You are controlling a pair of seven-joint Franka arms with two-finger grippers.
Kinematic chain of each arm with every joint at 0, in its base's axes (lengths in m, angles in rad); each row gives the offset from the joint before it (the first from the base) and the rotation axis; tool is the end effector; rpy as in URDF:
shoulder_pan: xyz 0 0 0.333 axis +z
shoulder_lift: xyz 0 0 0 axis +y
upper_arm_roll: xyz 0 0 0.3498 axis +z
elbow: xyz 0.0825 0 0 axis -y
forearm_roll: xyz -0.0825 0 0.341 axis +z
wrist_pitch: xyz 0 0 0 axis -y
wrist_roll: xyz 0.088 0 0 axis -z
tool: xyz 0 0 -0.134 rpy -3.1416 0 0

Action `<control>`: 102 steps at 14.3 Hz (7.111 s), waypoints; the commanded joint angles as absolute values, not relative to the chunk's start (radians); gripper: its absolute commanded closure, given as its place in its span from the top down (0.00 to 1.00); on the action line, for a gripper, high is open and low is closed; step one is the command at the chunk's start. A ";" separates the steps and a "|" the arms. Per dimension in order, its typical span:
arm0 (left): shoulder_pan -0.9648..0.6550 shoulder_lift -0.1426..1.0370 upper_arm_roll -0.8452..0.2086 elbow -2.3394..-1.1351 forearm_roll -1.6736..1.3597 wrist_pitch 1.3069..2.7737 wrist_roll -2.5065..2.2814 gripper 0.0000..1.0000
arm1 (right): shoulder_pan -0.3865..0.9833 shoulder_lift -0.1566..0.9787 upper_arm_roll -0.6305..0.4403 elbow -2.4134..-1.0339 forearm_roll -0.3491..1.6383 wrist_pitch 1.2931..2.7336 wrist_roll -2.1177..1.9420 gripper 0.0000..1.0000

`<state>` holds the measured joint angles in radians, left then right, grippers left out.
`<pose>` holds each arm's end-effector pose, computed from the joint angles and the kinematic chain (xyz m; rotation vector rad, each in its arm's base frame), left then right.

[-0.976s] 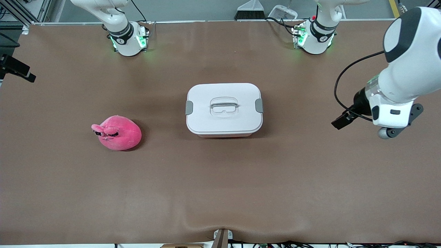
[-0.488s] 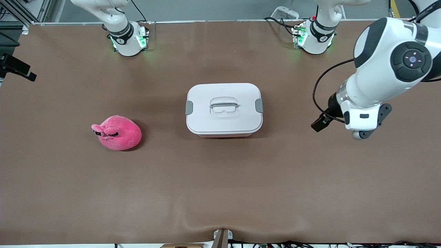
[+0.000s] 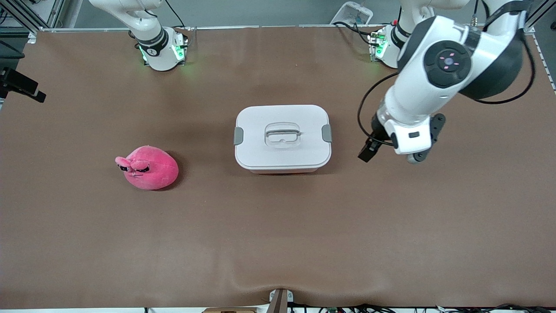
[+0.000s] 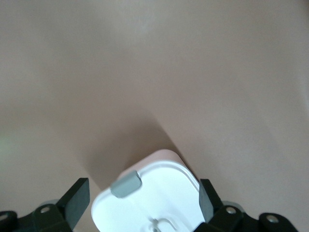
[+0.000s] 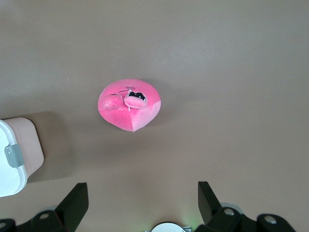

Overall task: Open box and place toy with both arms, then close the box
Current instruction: 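Reach the left gripper over the box lid and grasp its handle, then hold the lid handle with the left gripper while the right gripper grasps the toy, then lift the lid off with the left gripper while the right gripper lifts the toy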

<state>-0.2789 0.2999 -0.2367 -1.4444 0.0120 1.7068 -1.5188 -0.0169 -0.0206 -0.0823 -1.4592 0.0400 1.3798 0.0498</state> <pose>0.5443 -0.2837 0.5323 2.7428 1.5173 -0.1009 0.4806 -0.0424 0.6723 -3.0898 0.2205 0.0896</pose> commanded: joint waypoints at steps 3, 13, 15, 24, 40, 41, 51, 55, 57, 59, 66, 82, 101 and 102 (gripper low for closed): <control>-0.336 0.330 -0.235 -1.434 0.012 1.738 -1.733 1.00 | -0.032 -0.025 -0.074 -1.447 0.058 1.364 0.052 1.00; -0.465 0.409 -0.233 -1.437 0.038 1.808 -2.005 1.00 | -0.009 0.026 -0.071 -1.453 0.112 1.367 0.049 1.00; -0.508 0.437 -0.233 -1.437 0.073 1.836 -2.090 1.00 | 0.018 0.060 -0.071 -1.454 0.104 1.359 0.054 1.00; -0.578 0.506 -0.235 -1.436 0.089 1.917 -2.287 1.00 | 0.084 0.165 -0.069 -1.454 0.103 1.354 0.048 1.00; -0.666 0.611 -0.235 -1.437 0.152 1.999 -2.490 1.00 | 0.245 0.320 -0.067 -1.678 -0.032 2.040 -0.202 1.00; -0.666 0.611 -0.235 -1.437 0.153 1.999 -2.490 1.00 | 0.259 0.333 -0.069 -1.678 -0.034 2.069 -0.207 1.00; -0.657 0.601 -0.235 -1.440 0.160 1.997 -2.490 0.35 | 0.218 0.264 -0.074 -1.773 -0.040 1.896 -0.213 1.00; -0.657 0.597 -0.236 -1.439 0.156 1.993 -2.491 0.27 | 0.196 0.268 -0.074 -1.811 -0.037 1.896 -0.213 1.00; -0.653 0.592 -0.236 -1.440 0.152 1.993 -2.490 0.16 | 0.195 0.271 -0.074 -1.848 -0.034 1.928 -0.210 1.00; -0.650 0.588 -0.236 -1.439 0.147 1.991 -2.491 0.13 | 0.195 0.273 -0.074 -1.870 -0.034 1.976 -0.210 1.00; -0.650 0.572 -0.236 -1.440 0.144 1.971 -2.491 0.05 | 0.216 0.299 -0.072 -1.871 -0.029 1.979 -0.179 1.00; -0.646 0.515 -0.245 -1.463 0.141 1.942 -2.484 0.00 | 0.218 0.342 -0.071 -1.862 -0.031 1.930 -0.193 0.00; -0.396 0.334 -0.245 -1.489 0.086 1.792 -2.258 0.00 | 0.420 0.316 -0.067 -1.614 -0.104 1.931 -0.667 0.00; -0.378 0.319 -0.245 -1.496 0.084 1.792 -2.226 0.00 | 0.440 0.316 -0.067 -1.602 -0.136 1.931 -0.705 0.00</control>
<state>-0.4137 0.3776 -0.2411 -1.4507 0.1067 1.7970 -2.2765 0.4051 0.3333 -0.0620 -1.6202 -0.0868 1.9447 -0.6235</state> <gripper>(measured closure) 0.925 0.850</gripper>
